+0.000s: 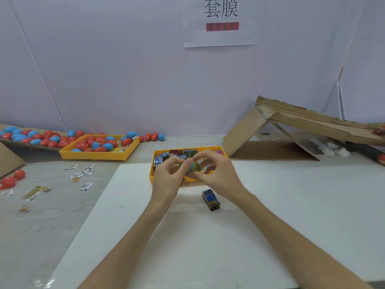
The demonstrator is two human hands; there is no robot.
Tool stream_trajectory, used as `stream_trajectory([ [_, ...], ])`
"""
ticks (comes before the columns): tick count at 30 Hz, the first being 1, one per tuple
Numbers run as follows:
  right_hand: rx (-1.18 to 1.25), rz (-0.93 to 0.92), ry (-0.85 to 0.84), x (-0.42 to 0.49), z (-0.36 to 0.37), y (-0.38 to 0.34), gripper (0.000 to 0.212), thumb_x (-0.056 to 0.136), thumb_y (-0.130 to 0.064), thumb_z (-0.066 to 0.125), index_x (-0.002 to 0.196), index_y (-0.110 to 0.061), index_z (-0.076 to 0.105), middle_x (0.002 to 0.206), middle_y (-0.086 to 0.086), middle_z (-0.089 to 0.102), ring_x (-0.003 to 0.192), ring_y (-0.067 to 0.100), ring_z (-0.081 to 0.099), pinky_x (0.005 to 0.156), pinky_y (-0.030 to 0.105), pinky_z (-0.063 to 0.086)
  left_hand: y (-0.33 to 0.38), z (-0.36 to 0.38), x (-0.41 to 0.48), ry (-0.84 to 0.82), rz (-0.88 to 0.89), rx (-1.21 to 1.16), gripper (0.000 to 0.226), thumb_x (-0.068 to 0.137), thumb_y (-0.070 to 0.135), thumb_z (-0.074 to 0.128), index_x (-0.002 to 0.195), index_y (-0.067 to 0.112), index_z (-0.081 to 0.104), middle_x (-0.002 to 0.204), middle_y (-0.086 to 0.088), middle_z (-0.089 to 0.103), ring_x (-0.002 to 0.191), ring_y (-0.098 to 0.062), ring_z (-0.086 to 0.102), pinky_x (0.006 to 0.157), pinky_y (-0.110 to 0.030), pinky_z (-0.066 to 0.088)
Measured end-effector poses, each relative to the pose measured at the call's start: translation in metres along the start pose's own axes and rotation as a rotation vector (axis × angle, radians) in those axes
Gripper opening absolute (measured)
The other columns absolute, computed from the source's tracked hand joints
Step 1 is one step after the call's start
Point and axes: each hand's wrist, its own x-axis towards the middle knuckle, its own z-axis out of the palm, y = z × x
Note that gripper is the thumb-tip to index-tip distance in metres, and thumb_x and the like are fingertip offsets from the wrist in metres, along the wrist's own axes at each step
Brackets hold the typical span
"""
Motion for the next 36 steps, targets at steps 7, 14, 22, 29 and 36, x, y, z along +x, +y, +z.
stream_trajectory([
  [7, -0.002, 0.063, 0.094, 0.001, 0.002, 0.005, 0.025, 0.080, -0.020, 0.083, 0.096, -0.018, 0.064, 0.090, -0.005, 0.069, 0.083, 0.009, 0.065, 0.071, 0.026, 0.053, -0.001, 0.005, -0.005, 0.045, 0.145, 0.158, 0.017, 0.102, 0.027, 0.058, 0.088, 0.022, 0.065, 0.063, 0.001, 0.067, 0.055, -0.008, 0.060, 0.053, -0.028, 0.051],
  [14, 0.367, 0.354, 0.254, 0.013, -0.019, 0.008, 0.024, 0.085, -0.011, 0.079, 0.103, -0.014, 0.064, 0.101, 0.008, 0.069, 0.093, 0.026, 0.071, 0.077, 0.033, 0.061, -0.004, 0.008, -0.011, -0.458, 0.298, 0.479, 0.015, 0.088, 0.025, 0.061, 0.089, 0.028, 0.076, 0.091, 0.017, 0.072, 0.090, -0.008, 0.064, 0.068, -0.019, 0.046],
  [22, 0.650, 0.606, 0.199, 0.038, -0.024, 0.000, 0.031, 0.089, -0.014, 0.075, 0.115, -0.010, 0.060, 0.103, 0.007, 0.072, 0.083, 0.015, 0.071, 0.067, 0.024, 0.054, -0.013, 0.009, -0.006, -0.641, 0.295, 0.632, 0.022, 0.089, 0.016, 0.070, 0.104, 0.030, 0.077, 0.104, 0.015, 0.065, 0.092, -0.004, 0.059, 0.076, -0.012, 0.045],
  [29, 0.785, 0.778, 0.047, 0.077, -0.015, -0.002, 0.027, 0.098, -0.004, 0.061, 0.121, 0.008, 0.058, 0.109, 0.022, 0.068, 0.085, 0.025, 0.073, 0.073, 0.028, 0.062, -0.015, 0.011, -0.006, -0.637, 0.257, 0.646, 0.017, 0.089, 0.030, 0.075, 0.105, 0.037, 0.075, 0.103, 0.022, 0.059, 0.089, -0.001, 0.058, 0.069, -0.008, 0.041],
  [36, 1.278, 0.578, 0.621, 0.121, -0.097, 0.006, 0.036, 0.107, -0.038, 0.038, 0.127, -0.009, 0.042, 0.124, 0.021, 0.063, 0.093, 0.035, 0.068, 0.076, 0.038, 0.054, -0.015, 0.012, -0.004, -0.640, 0.228, 0.682, 0.020, 0.089, 0.029, 0.075, 0.106, 0.039, 0.074, 0.104, 0.022, 0.059, 0.090, -0.001, 0.059, 0.071, -0.012, 0.046],
])
